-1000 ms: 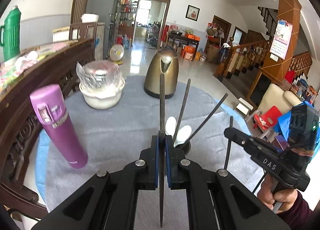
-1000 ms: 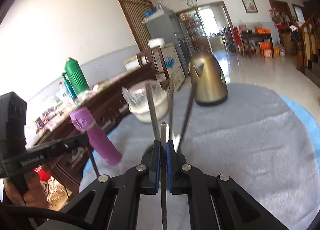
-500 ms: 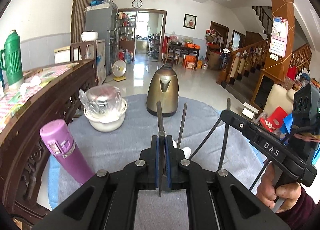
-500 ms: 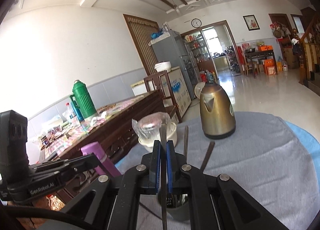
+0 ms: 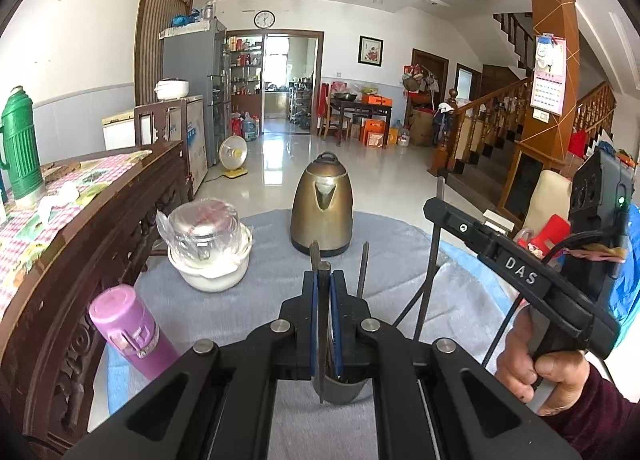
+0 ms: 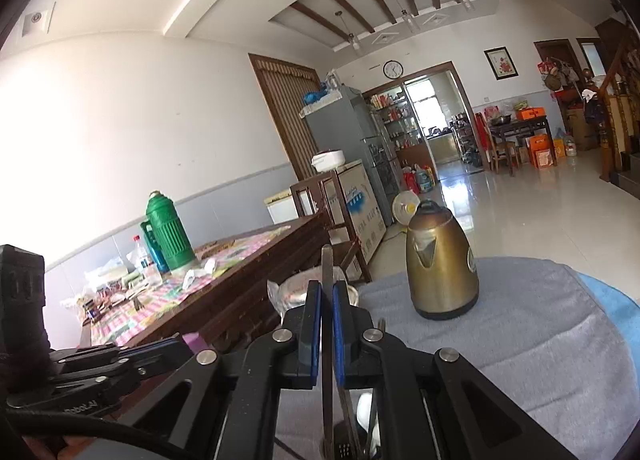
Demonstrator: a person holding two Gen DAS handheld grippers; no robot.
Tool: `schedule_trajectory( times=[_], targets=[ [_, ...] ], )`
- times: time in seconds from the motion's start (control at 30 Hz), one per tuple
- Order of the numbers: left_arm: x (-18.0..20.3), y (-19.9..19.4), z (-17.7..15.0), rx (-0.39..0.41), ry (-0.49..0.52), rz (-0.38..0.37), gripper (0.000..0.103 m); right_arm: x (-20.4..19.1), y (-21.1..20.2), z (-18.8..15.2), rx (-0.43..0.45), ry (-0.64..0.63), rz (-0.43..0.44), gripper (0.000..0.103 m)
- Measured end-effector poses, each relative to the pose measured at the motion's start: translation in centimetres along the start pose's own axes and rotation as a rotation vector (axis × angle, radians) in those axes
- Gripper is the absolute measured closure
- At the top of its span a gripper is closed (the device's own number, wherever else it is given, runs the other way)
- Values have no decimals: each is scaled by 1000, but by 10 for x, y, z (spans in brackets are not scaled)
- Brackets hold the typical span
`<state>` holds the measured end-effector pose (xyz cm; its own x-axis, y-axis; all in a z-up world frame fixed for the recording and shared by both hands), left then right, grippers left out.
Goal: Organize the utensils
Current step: 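Lower both chopsticks down into the grey cup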
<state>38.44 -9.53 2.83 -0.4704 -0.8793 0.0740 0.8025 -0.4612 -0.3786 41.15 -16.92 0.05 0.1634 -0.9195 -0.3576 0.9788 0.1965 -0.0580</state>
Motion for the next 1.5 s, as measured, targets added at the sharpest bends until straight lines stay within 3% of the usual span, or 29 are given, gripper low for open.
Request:
schedule_trajectory(
  times=[0.3, 0.57, 0.77, 1.0, 1.5],
  targets=[
    [6, -2, 37, 57, 13, -21, 97, 7, 11, 15, 57, -1, -29, 97],
    [16, 3, 49, 81, 15, -44, 97, 13, 19, 19, 102, 14, -63, 97],
    [18, 12, 41, 65, -5, -53, 97, 21, 25, 19, 148, -18, -135, 97],
    [17, 23, 25, 22, -28, -59, 97, 31, 37, 2, 132, -24, -183, 97],
    [11, 17, -3, -24, -72, -63, 97, 26, 13, -17, 89, -30, -155, 97]
  ],
)
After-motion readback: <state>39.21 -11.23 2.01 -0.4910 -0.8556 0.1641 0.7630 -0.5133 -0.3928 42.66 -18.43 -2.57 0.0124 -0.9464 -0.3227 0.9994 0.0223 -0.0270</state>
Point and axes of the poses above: each gripper's, at about its wrist camera, not at the fingertips, and y roughly the way its jaws point, x to its right, z to its top, the point moved 10 cm from there along y, roughly the way its jaws point, and after that the axes turned 8 degrees about x, right-handed, at the moved point
